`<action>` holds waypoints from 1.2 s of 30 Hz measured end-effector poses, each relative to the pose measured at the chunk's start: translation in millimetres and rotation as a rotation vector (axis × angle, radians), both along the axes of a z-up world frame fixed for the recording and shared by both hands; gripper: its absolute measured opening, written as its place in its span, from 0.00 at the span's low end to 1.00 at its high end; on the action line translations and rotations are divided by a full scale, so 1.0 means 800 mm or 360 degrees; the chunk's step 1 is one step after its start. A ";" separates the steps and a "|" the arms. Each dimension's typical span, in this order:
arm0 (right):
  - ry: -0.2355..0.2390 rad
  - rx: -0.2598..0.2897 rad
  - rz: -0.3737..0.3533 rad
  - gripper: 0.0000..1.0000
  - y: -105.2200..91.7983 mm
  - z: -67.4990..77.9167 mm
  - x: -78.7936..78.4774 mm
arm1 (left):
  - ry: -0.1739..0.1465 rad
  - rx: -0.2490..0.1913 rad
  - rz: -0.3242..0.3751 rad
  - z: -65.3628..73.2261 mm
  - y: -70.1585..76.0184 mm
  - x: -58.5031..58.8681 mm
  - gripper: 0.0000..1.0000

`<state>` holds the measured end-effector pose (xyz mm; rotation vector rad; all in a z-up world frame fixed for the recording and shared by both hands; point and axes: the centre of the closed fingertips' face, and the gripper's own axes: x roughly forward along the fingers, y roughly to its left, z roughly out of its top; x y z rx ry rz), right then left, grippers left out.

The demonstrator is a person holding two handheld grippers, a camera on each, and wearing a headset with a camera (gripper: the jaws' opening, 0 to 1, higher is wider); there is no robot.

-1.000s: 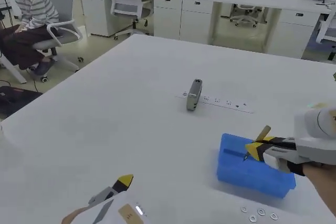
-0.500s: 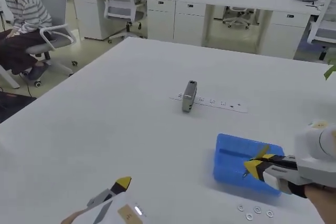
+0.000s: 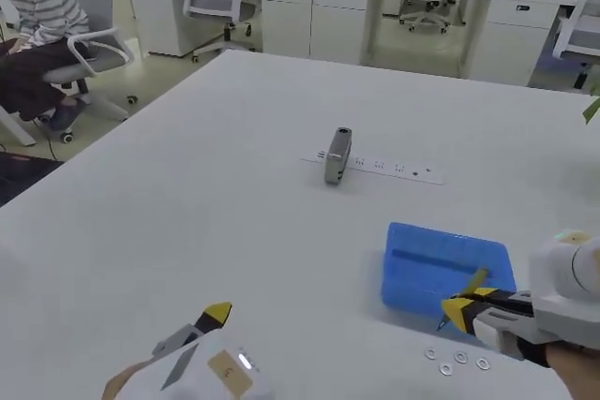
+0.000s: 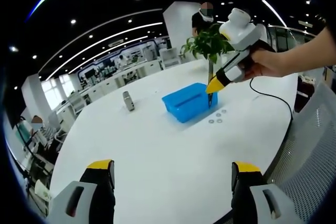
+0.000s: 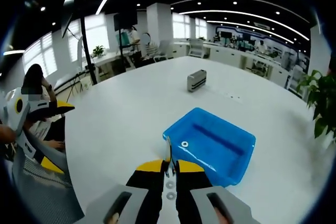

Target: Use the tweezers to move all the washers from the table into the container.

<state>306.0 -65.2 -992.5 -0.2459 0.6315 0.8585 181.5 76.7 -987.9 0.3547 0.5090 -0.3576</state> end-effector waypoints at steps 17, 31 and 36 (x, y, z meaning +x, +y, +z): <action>0.0065 -0.0013 -0.0054 0.04 -0.010 -0.030 0.000 | 0.0019 0.0019 0.0013 -0.004 0.003 0.000 0.94; 0.0076 -0.0020 -0.0048 0.04 -0.008 -0.034 0.000 | 0.0029 0.0032 0.0014 -0.006 0.003 -0.001 0.93; 0.0075 -0.0024 -0.0051 0.04 -0.009 -0.035 0.001 | 0.0028 0.0034 0.0015 -0.005 0.004 -0.001 0.93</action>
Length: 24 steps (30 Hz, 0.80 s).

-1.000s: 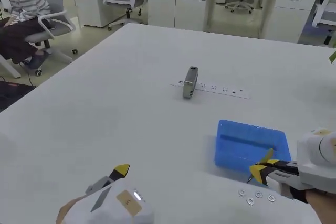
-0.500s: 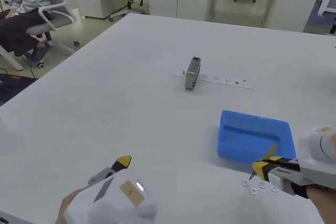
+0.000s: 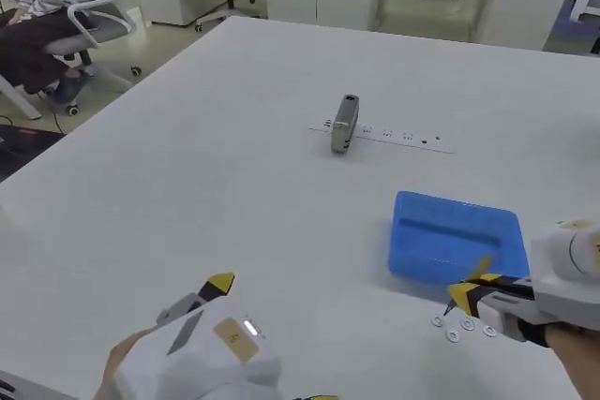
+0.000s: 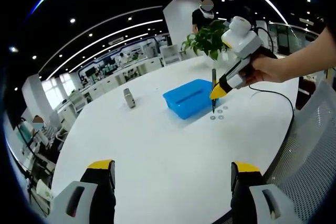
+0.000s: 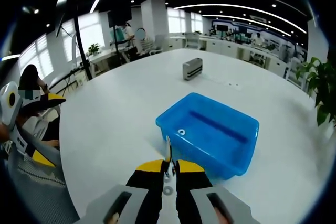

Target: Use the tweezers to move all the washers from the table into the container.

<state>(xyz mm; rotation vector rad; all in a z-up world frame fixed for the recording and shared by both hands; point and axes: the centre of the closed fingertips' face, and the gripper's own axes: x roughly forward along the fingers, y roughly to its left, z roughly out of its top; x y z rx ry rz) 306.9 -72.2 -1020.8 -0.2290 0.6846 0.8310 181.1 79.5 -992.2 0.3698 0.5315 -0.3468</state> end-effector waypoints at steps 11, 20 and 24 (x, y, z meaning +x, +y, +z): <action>0.0013 0.0014 -0.0016 0.04 0.000 0.003 -0.003 | -0.0003 0.0004 -0.0002 0.001 0.000 0.000 0.93; 0.0049 0.0059 -0.0044 0.04 0.003 -0.002 -0.004 | 0.0001 0.0003 0.0004 0.000 0.000 0.000 0.93; 0.0051 0.0055 -0.0042 0.04 0.004 -0.006 -0.004 | 0.0004 0.0005 0.0002 0.000 0.000 0.000 0.93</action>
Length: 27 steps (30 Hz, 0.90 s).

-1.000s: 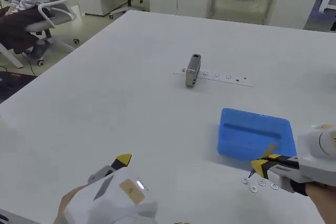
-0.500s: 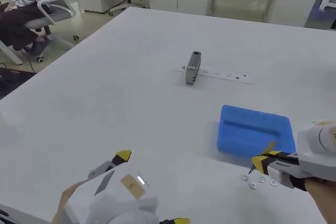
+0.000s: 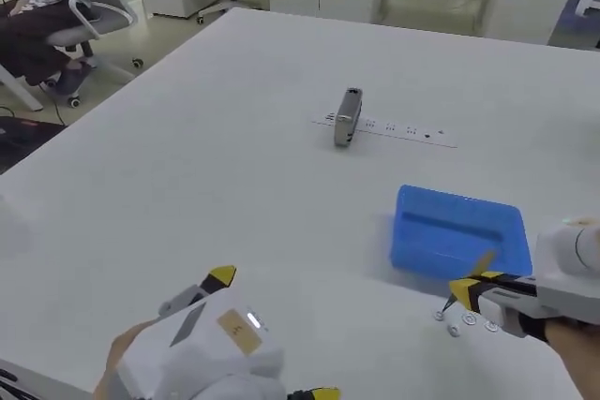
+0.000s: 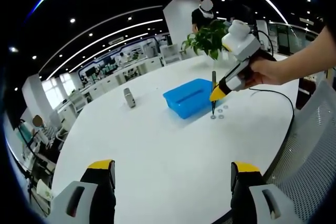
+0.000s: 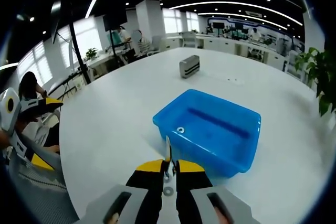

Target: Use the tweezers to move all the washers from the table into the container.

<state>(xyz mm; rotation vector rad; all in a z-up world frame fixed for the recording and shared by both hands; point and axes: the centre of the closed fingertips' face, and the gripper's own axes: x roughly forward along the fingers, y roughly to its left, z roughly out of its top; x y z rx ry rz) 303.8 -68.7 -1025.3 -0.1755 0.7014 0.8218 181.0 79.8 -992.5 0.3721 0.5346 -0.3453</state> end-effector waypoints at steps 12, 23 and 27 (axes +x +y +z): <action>0.0017 0.0033 -0.0032 0.04 0.000 -0.004 0.001 | 0.0006 0.0003 0.0000 -0.001 0.001 0.000 0.93; -0.0034 -0.0027 0.0009 0.03 -0.005 -0.011 0.003 | 0.0010 0.0011 0.0002 -0.002 0.001 0.000 0.93; -0.0025 -0.0039 0.0008 0.03 -0.006 -0.012 0.004 | 0.0009 0.0017 0.0002 -0.002 0.002 0.000 0.93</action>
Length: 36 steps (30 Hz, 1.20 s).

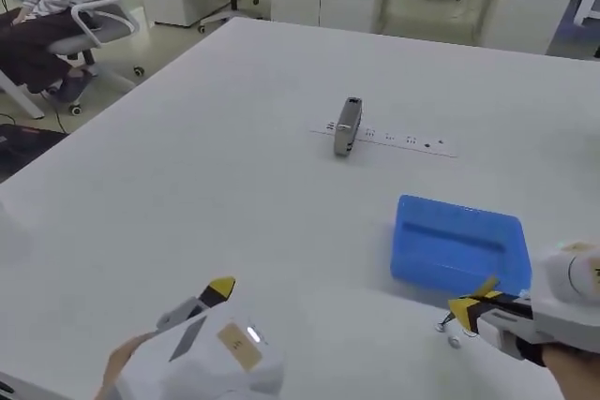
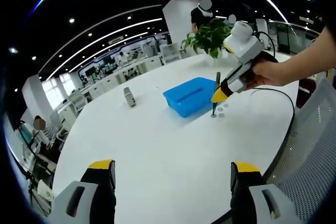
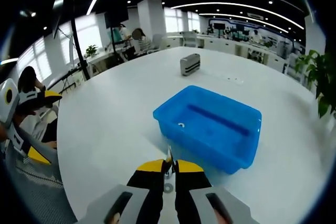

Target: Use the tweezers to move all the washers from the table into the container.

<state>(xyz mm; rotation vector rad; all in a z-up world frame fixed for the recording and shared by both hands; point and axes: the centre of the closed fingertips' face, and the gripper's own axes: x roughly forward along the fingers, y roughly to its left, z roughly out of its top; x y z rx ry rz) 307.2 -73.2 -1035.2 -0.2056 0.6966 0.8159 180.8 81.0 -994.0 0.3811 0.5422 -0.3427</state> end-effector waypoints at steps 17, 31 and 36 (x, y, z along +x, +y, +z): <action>-0.0014 -0.0067 0.0052 0.02 0.002 0.004 -0.002 | -0.0009 0.0006 0.0003 0.001 0.000 0.000 0.92; -0.0060 -0.0069 0.0099 0.02 0.010 0.028 -0.002 | -0.0014 0.0004 0.0009 0.002 0.002 0.001 0.92; -0.0079 -0.0048 0.0112 0.02 0.016 0.041 0.000 | -0.0015 0.0000 0.0013 0.002 0.002 0.001 0.92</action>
